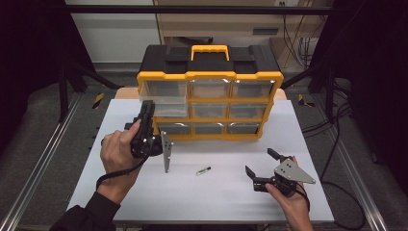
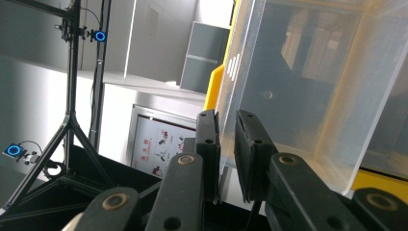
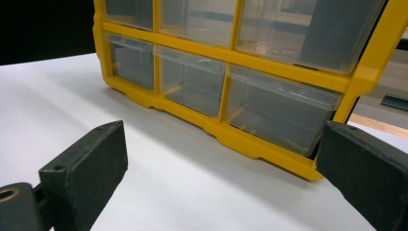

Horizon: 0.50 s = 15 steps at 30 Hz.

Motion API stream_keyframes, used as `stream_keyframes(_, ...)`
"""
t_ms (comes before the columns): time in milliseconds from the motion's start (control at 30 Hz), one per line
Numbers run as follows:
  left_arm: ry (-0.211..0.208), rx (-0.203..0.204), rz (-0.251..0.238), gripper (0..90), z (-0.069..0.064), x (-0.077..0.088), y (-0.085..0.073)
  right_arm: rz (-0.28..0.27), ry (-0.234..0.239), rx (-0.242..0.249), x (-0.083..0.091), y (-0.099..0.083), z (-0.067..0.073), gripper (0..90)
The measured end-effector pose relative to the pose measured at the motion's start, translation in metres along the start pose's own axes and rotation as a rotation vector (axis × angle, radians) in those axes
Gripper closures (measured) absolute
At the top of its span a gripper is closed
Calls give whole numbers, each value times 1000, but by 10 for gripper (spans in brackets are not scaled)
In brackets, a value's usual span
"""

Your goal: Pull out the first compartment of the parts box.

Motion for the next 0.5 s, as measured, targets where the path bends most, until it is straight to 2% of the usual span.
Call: stream_keyframes(500,7,5,-7,795,2,9,3,-1,0,0,0,0,0,41)
Point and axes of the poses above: each handheld gripper's, and its own axes: x roughly backward along the jaws, y roughly out of its top, z roughly to its left, the point moved 7 cm from there along -x, roughly forward along the jaws, and after that the axes turned 4 degrees about x, right-handed, at the moved point
